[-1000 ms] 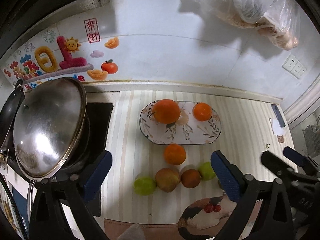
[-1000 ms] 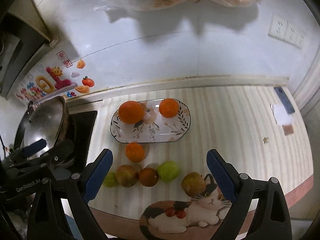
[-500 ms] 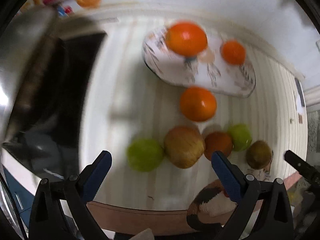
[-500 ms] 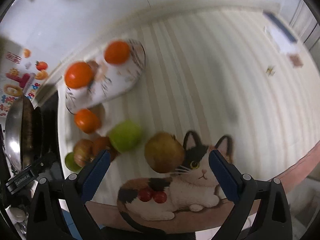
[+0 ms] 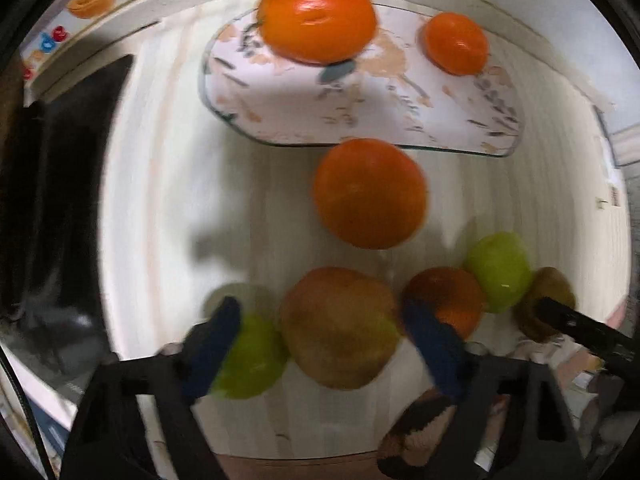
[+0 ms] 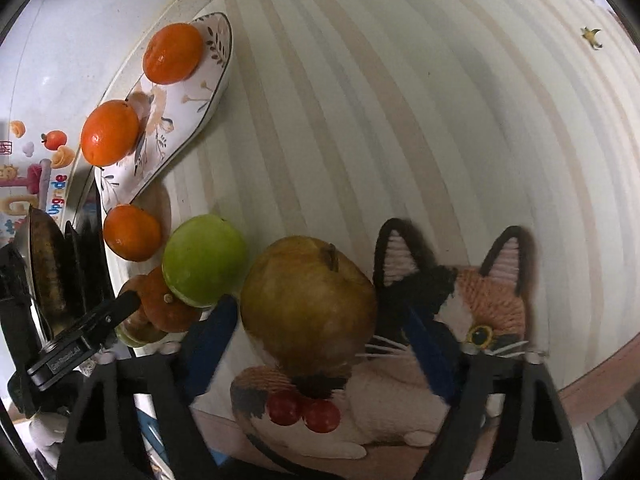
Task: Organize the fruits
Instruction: 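Grasp the brown pear with the left tool while the right tool grasps the red apple, then lower both fruits onto the floral plate and open both tools, then grasp a small green apple with the left tool while the right tool grasps a large green apple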
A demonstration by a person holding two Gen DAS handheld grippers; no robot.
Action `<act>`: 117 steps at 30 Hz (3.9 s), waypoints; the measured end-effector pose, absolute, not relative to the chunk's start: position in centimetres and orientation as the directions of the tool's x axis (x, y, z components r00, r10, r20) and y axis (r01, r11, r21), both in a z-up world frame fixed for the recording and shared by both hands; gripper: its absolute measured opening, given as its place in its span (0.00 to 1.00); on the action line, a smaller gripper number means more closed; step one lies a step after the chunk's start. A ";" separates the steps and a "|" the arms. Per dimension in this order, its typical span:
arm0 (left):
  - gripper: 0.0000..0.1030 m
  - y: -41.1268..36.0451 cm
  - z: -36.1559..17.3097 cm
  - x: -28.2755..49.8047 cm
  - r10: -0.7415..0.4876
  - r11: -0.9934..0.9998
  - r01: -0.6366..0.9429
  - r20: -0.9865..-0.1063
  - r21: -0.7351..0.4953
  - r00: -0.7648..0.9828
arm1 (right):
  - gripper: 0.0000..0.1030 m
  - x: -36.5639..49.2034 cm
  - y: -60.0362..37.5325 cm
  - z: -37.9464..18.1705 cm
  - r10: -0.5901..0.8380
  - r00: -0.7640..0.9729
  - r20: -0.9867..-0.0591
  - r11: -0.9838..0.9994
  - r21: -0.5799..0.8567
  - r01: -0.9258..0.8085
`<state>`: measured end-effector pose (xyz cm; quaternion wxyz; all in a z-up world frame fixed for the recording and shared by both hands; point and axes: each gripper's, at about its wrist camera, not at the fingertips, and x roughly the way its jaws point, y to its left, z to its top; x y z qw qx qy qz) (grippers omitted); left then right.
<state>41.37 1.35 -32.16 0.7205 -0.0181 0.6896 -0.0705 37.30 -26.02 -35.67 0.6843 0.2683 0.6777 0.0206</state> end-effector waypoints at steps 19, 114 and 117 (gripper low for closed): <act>0.67 1.0 -32.9 39.8 -0.176 0.979 0.113 -0.984 -0.172 0.023 | 0.71 37.2 -24.5 -35.5 0.355 0.038 -0.934 0.905 0.354 0.236; 0.74 5.0 -13.8 39.1 0.000 1.000 -0.013 -0.896 -0.006 0.443 | 0.93 39.8 -15.9 -14.3 0.054 0.406 -0.912 0.998 0.064 0.012; 0.74 4.7 -12.8 37.9 -0.013 1.000 -0.001 -0.887 -0.015 0.461 | 0.93 38.4 -16.1 -13.0 0.057 0.428 -0.902 0.997 0.069 0.014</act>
